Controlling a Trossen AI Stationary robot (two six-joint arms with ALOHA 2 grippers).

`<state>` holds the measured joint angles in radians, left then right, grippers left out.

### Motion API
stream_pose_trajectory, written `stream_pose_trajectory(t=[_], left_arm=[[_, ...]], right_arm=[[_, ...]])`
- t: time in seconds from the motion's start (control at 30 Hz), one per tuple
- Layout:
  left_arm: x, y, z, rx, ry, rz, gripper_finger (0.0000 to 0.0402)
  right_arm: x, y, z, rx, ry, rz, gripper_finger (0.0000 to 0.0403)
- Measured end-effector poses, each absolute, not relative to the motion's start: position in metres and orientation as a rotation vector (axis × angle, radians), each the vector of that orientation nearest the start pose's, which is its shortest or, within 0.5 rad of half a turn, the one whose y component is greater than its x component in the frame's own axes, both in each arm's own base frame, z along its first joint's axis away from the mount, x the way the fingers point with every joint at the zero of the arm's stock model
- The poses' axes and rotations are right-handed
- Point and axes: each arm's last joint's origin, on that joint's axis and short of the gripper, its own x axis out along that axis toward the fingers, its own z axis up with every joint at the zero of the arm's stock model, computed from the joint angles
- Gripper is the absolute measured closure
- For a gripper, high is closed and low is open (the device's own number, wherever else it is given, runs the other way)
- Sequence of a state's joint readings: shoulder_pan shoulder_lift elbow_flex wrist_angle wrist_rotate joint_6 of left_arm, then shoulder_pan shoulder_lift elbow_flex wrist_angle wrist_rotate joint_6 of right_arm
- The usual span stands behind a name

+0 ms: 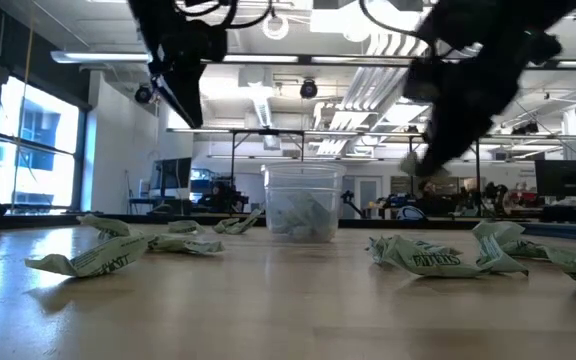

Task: Pick and place Stevia / Truvia into bins
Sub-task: Put the white stevia packet into the transparent container

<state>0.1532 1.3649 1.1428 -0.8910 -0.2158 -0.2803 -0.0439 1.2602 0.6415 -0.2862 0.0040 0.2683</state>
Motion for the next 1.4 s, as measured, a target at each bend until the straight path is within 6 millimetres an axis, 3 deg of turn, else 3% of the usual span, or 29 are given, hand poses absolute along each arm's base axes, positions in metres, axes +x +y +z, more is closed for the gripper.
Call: stream_pose_trajectory(t=[0.13,0.23,0.47,0.67,0.8,1.13,1.27,1.4], left_arm=[[0.234,0.042,0.266,-0.319,0.963,0.528,0.0236],[0.218,0.039,0.251,-0.390,0.934,0.563,0.0236],[0.193,0.035,0.223,-0.511,0.919,0.634,0.0236],[0.189,0.034,0.220,-0.540,0.920,0.611,0.0236],[0.189,0.032,0.220,-0.559,0.937,0.568,0.0236],[0.185,0.028,0.217,-0.512,1.051,0.397,0.0236],[0.183,0.027,0.209,-0.498,1.080,0.358,0.0236],[0.180,0.026,0.201,-0.503,1.106,0.363,0.0236]], right_arm=[[0.255,-0.035,0.224,0.272,0.760,-0.155,0.0399],[0.273,-0.053,0.240,0.305,0.721,-0.104,0.0398],[0.329,-0.065,0.235,0.292,0.804,0.026,0.0398],[0.361,-0.066,0.223,0.280,0.894,0.002,0.0390],[0.368,-0.068,0.219,0.287,0.971,-0.006,0.0345],[0.365,-0.067,0.257,0.218,0.923,-0.070,0.0182],[0.362,-0.064,0.253,0.226,0.976,-0.028,0.0150],[0.362,-0.055,0.245,0.183,0.996,-0.005,0.0144]])
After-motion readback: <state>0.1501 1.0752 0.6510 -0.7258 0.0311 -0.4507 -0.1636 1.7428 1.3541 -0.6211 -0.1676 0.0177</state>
